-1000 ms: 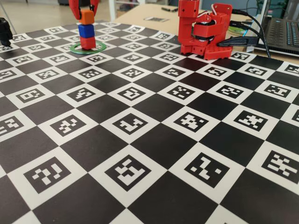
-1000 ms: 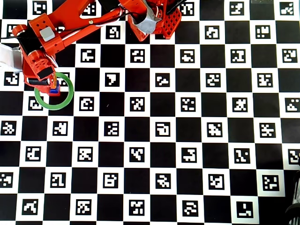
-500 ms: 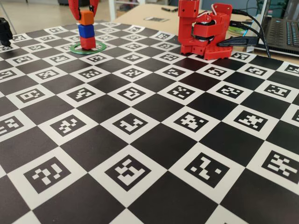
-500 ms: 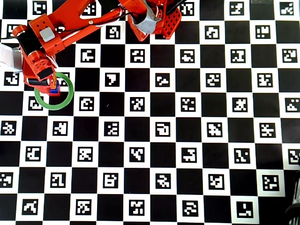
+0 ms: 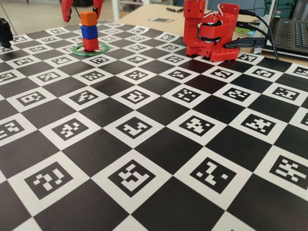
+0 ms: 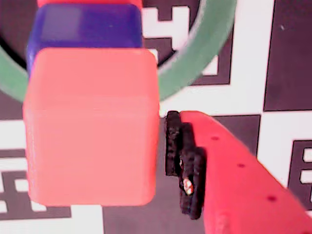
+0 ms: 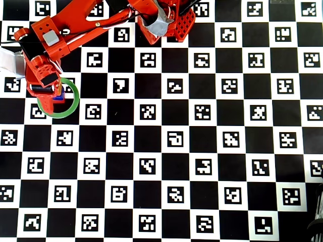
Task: Grab the red cube then put it in the green circle then put the blue cube on top and finally the orange cube on top
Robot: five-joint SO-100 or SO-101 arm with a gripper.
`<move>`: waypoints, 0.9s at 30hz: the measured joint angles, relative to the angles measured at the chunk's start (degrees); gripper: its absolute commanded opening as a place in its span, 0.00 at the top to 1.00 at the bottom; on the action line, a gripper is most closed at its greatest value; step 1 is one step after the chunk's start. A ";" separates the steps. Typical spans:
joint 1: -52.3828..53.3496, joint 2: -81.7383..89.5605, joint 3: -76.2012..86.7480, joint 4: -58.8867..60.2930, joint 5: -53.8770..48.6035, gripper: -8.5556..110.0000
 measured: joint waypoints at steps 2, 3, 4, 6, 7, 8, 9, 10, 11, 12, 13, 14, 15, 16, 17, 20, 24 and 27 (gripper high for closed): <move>0.00 0.00 -0.26 1.58 0.00 0.54; 0.00 0.00 -0.62 2.29 0.00 0.54; 0.09 0.26 -0.88 2.99 -0.18 0.54; 0.35 1.93 -1.05 4.39 -0.35 0.54; 0.53 2.99 -1.23 4.92 -0.18 0.54; 0.70 4.13 -1.32 5.36 -0.09 0.55; 0.88 5.54 -1.32 5.45 0.18 0.55; 0.97 7.03 -1.32 5.27 0.35 0.55; 1.05 8.79 -1.32 4.83 0.88 0.55; 1.05 10.63 -1.05 3.96 1.85 0.55; 1.14 12.83 0.00 2.81 2.72 0.55; 1.14 15.03 1.23 1.85 3.43 0.56; 1.05 17.14 2.72 0.88 4.13 0.56; 1.05 19.16 4.48 0.00 4.92 0.56; 0.70 21.09 6.15 -0.53 5.62 0.56; -1.49 25.66 11.34 -1.76 8.96 0.58; -6.50 30.59 18.02 -3.16 14.33 0.65; -11.51 32.78 21.18 -3.78 18.81 0.70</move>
